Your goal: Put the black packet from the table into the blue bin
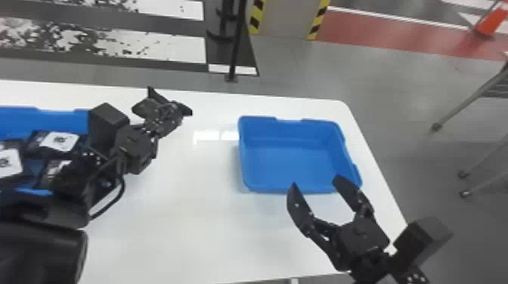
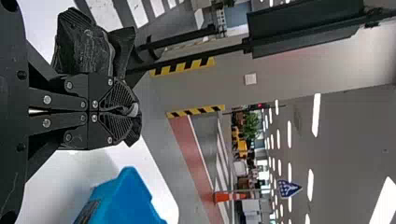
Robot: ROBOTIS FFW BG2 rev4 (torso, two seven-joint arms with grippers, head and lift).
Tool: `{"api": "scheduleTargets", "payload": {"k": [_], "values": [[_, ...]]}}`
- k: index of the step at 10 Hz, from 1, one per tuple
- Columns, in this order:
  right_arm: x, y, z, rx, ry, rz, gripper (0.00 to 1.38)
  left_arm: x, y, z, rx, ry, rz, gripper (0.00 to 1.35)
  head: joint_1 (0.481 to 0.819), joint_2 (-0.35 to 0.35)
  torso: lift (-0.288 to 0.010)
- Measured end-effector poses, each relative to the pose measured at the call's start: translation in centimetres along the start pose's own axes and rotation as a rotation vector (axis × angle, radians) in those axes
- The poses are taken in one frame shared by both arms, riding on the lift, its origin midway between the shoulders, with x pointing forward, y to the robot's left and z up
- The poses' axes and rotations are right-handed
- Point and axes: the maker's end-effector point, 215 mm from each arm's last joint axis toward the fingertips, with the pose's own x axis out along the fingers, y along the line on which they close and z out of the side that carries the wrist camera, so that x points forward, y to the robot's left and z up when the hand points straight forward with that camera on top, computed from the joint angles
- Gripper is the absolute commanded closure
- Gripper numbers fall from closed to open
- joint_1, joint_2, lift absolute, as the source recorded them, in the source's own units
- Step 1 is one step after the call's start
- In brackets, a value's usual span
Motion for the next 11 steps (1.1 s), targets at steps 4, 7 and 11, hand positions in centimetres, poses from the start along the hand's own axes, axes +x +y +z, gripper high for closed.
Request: {"api": "scheduleTargets", "payload": {"k": [4, 7, 11], "values": [[-0.1, 0.0, -0.1, 0.004, 0.002, 0.0, 0.14, -8.4, 11.7, -4.6, 0.048, 0.087, 0.23, 0.32, 0.695, 0.022, -0.11], [-0.2, 0.1, -0.1, 0.008, 0.004, 0.0, 0.14, -13.4, 13.4, -7.9, 0.048, 0.147, 0.288, 0.13, 0.695, 0.092, -0.11], [-0.3, 0.1, 0.0, 0.003, 0.003, 0.0, 0.14, -22.6, 14.1, -5.9, 0.103, 0.065, 0.406, 0.14, 0.695, 0.165, -0.11]]}}
